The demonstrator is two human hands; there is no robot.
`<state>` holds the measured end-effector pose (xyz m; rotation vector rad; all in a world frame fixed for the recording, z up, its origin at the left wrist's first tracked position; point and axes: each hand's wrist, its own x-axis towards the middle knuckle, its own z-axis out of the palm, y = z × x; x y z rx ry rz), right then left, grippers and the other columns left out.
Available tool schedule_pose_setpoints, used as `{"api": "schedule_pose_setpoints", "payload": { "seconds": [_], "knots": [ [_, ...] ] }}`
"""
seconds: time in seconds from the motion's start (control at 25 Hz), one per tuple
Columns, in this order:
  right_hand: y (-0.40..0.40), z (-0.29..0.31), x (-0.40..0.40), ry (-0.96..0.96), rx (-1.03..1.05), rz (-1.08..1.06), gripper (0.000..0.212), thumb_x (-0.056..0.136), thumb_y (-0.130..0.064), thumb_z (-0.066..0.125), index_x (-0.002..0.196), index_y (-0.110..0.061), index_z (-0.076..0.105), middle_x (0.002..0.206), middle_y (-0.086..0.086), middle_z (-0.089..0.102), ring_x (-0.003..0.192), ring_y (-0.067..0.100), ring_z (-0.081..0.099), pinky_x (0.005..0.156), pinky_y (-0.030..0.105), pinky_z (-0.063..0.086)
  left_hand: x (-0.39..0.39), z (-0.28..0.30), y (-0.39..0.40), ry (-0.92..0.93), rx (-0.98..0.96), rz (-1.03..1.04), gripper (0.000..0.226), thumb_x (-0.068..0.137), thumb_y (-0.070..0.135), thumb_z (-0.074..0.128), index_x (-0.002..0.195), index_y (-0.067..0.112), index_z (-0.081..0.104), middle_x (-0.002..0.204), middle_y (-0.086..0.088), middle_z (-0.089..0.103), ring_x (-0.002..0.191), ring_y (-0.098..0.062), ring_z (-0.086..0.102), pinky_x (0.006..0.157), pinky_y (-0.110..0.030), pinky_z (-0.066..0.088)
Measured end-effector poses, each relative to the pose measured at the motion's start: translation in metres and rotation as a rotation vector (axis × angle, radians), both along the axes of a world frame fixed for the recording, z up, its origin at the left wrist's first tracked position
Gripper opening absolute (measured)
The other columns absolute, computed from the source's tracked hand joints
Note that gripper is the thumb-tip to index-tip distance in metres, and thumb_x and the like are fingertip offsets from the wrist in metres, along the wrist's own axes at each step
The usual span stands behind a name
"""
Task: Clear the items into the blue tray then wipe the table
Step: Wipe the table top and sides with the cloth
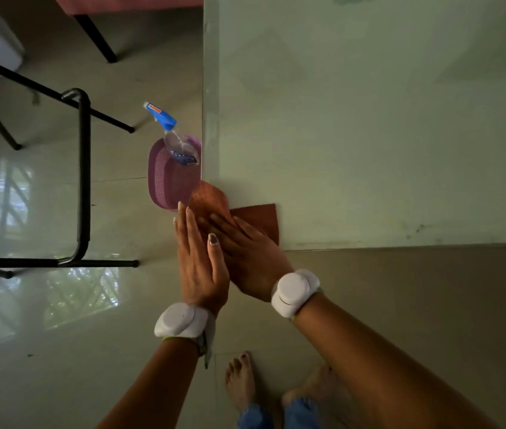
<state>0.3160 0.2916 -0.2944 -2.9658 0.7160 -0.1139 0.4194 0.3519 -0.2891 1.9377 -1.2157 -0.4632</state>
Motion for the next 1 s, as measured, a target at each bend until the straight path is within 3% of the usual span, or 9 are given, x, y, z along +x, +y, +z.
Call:
{"api": "schedule_pose_setpoints", "payload": {
  "seconds": [0.08, 0.16, 0.28, 0.36, 0.44, 0.56, 0.68, 0.84, 1.0],
  "knots": [
    [-0.001, -0.003, -0.025, -0.007, -0.013, -0.036, 0.063, 0.088, -0.019, 0.048, 0.147, -0.012, 0.028, 0.155, 0.009, 0.028, 0.144, 0.027, 0.023, 0.116, 0.040, 0.018, -0.013, 0.004, -0.004, -0.051, 0.015, -0.033, 0.066, 0.099, 0.043, 0.015, 0.146, -0.003, 0.021, 0.156, -0.019, 0.016, 0.146, -0.027, 0.014, 0.117, -0.047, 0.020],
    [-0.010, -0.001, -0.045, 0.037, -0.017, -0.126, 0.062, 0.090, -0.029, 0.047, 0.147, -0.014, 0.028, 0.155, 0.008, 0.028, 0.144, 0.026, 0.025, 0.114, 0.039, 0.019, -0.028, 0.008, -0.009, -0.113, 0.076, -0.020, 0.067, 0.097, 0.046, 0.014, 0.147, 0.002, 0.021, 0.157, -0.014, 0.015, 0.146, -0.023, 0.013, 0.117, -0.042, 0.020],
    [-0.030, 0.004, -0.079, 0.116, -0.016, -0.241, 0.068, 0.091, -0.051, 0.032, 0.148, -0.013, 0.028, 0.155, 0.009, 0.027, 0.144, 0.025, 0.025, 0.113, 0.037, 0.017, -0.043, 0.008, -0.009, -0.161, 0.142, 0.055, 0.063, 0.095, 0.042, 0.017, 0.148, 0.007, 0.020, 0.158, -0.009, 0.015, 0.146, -0.022, 0.013, 0.113, -0.052, 0.023],
    [-0.042, 0.007, -0.110, 0.138, -0.024, -0.328, 0.069, 0.092, -0.054, 0.026, 0.147, -0.012, 0.029, 0.155, 0.011, 0.027, 0.143, 0.027, 0.027, 0.113, 0.038, 0.017, -0.044, 0.007, -0.006, -0.180, 0.128, 0.054, 0.062, 0.095, 0.039, 0.019, 0.148, 0.007, 0.020, 0.158, -0.010, 0.016, 0.146, -0.022, 0.014, 0.112, -0.054, 0.024],
    [-0.045, 0.009, -0.139, 0.116, 0.020, -0.558, 0.068, 0.093, -0.051, 0.024, 0.148, -0.011, 0.028, 0.155, 0.013, 0.025, 0.143, 0.030, 0.025, 0.115, 0.040, 0.017, -0.040, 0.005, -0.004, -0.180, 0.099, 0.040, 0.062, 0.096, 0.039, 0.018, 0.148, 0.004, 0.020, 0.157, -0.013, 0.015, 0.146, -0.023, 0.013, 0.114, -0.050, 0.022],
    [-0.034, 0.006, -0.143, 0.051, 0.121, -1.158, 0.068, 0.094, -0.047, 0.023, 0.148, -0.007, 0.024, 0.157, 0.017, 0.018, 0.145, 0.033, 0.017, 0.116, 0.046, 0.016, -0.037, 0.004, -0.002, -0.142, 0.013, 0.031, 0.063, 0.099, 0.039, 0.017, 0.145, -0.005, 0.022, 0.155, -0.021, 0.016, 0.146, -0.031, 0.013, 0.118, -0.042, 0.017],
    [-0.032, 0.010, -0.089, -0.056, 0.212, -1.481, 0.065, 0.091, -0.041, 0.034, 0.138, 0.003, 0.042, 0.146, 0.028, 0.035, 0.135, 0.046, 0.035, 0.107, 0.057, 0.030, -0.031, 0.006, -0.003, -0.074, -0.026, 0.063, 0.061, 0.100, 0.034, 0.018, 0.143, -0.009, 0.024, 0.154, -0.025, 0.018, 0.145, -0.035, 0.015, 0.119, -0.046, 0.015],
    [-0.063, 0.014, -0.007, -0.090, 0.258, -1.302, 0.066, 0.085, -0.041, 0.034, 0.133, 0.002, 0.049, 0.141, 0.029, 0.043, 0.129, 0.047, 0.042, 0.103, 0.058, 0.034, -0.017, 0.002, 0.003, -0.026, -0.043, 0.051, 0.057, 0.099, 0.027, 0.024, 0.143, -0.009, 0.025, 0.154, -0.024, 0.019, 0.144, -0.033, 0.021, 0.110, -0.054, 0.030],
    [-0.100, 0.012, 0.048, -0.061, 0.321, -1.076, 0.069, 0.089, -0.042, 0.025, 0.146, -0.002, 0.028, 0.154, 0.024, 0.020, 0.143, 0.041, 0.017, 0.115, 0.054, 0.013, -0.012, 0.000, 0.009, 0.001, -0.047, 0.028, 0.060, 0.100, 0.033, 0.021, 0.143, -0.008, 0.025, 0.154, -0.022, 0.019, 0.144, -0.029, 0.020, 0.116, -0.041, 0.026]
  ]
}}
